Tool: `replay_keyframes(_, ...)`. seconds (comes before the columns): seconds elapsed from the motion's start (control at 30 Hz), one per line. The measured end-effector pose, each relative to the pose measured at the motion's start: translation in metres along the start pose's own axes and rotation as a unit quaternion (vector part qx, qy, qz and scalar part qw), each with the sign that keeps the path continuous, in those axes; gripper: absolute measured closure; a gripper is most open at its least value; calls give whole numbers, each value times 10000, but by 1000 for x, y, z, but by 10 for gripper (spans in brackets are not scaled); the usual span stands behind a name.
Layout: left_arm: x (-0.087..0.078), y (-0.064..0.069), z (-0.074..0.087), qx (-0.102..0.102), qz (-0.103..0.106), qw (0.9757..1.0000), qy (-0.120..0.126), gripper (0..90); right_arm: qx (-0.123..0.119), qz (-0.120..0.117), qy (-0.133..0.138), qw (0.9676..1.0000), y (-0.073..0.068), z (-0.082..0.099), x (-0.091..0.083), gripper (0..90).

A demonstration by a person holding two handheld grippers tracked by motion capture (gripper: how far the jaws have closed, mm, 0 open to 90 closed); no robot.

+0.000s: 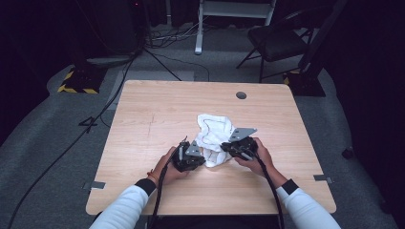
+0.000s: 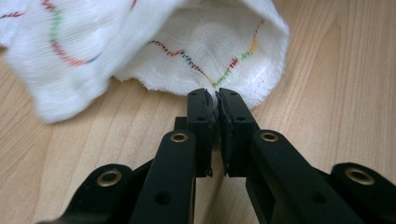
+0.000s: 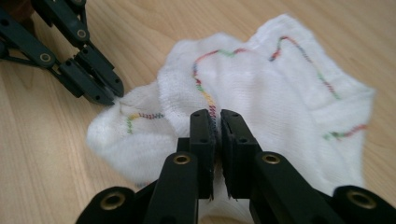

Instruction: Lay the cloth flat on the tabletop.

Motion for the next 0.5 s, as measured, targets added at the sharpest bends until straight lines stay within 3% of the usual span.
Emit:
replay_keyframes(0.1,-1,4,0,13,-26,10000,-23,839,103,66,74,9999,3,8,-19,841)
replay_keyframes(0.17,-2,9,-1,-19,62,10000,-2,841,195,8,112,9997,5,16,-28,841)
replay_keyframes(0.2,-3,14,-2,63,66,10000,-24,842,209,-2,88,9997,5,21,-31,841)
replay_keyframes(0.4,-7,27,-4,160,204,9996,-62,846,220,-44,-237,9995,-5,44,-38,822)
replay_keyframes(0.5,-8,31,-3,167,274,9994,-92,845,223,-135,-536,9982,-14,58,-37,763)
Point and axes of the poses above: each handheld gripper's, and its own axes: x roughly forward along the jaws, z roughly out of its underside, y roughly to its right, the point moved 5 cm from there along x, roughly forward along the jaws, and after that the axes turned 12 degrees about -z, right-handed, at the moved point
